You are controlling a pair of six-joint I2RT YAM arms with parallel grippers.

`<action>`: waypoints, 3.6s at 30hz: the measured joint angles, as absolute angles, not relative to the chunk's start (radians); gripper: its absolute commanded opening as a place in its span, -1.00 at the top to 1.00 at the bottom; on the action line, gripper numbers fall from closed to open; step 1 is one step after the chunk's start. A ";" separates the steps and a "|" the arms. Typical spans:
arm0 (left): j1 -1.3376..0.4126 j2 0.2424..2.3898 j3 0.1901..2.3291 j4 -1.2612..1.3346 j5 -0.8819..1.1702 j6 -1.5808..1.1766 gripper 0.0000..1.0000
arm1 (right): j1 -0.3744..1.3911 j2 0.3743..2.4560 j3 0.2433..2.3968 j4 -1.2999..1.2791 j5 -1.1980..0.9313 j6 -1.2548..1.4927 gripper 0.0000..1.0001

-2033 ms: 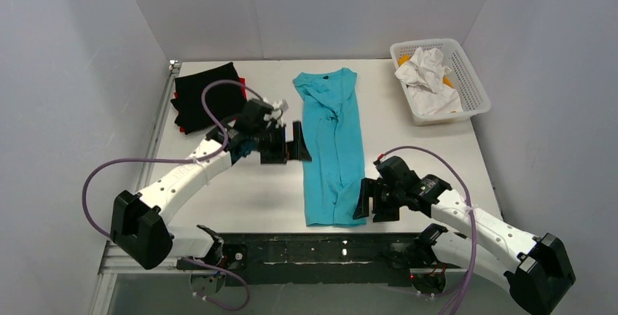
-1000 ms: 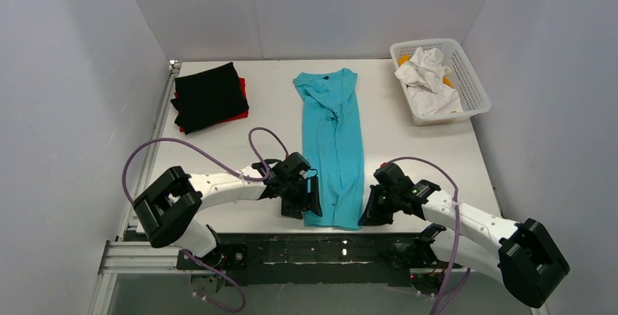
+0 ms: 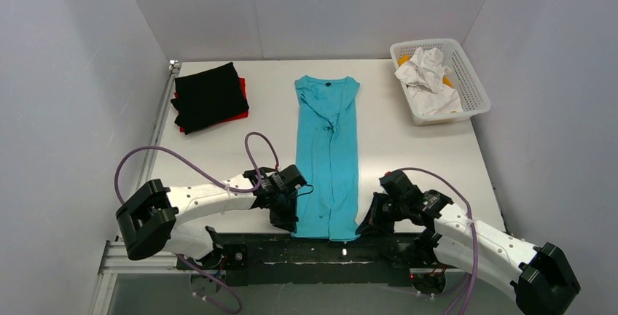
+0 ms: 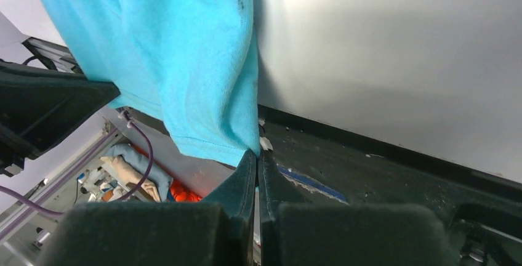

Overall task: Fold and stack the t-shirts
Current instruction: Grab the bottom of the folded rectangular tshirt with both arms, then fold the folded rectangular tshirt in 1/3 of the way, then grab one side of the 2/3 rectangular tshirt with both arms

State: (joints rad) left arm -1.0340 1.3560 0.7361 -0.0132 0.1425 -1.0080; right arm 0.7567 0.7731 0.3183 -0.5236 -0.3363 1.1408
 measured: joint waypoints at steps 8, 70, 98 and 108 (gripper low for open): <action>-1.037 1.330 0.797 -0.107 0.075 -1.010 1.00 | 0.759 0.828 0.424 -0.603 -0.305 1.102 0.97; -0.426 1.927 1.661 -0.288 0.172 -0.649 -0.97 | 0.257 1.697 1.307 -0.557 -0.263 0.555 -0.66; -0.549 1.709 0.999 0.106 0.255 -0.869 -0.20 | 0.412 1.516 0.787 -0.280 -0.187 0.705 0.04; -0.569 1.765 1.020 0.151 0.306 -0.886 0.09 | 0.407 1.568 0.776 -0.224 -0.243 0.704 0.25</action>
State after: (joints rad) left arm -0.5690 1.7649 1.0203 0.1509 0.3058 -0.8864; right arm 0.4072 1.5677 0.7757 -0.2237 -0.2428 0.7036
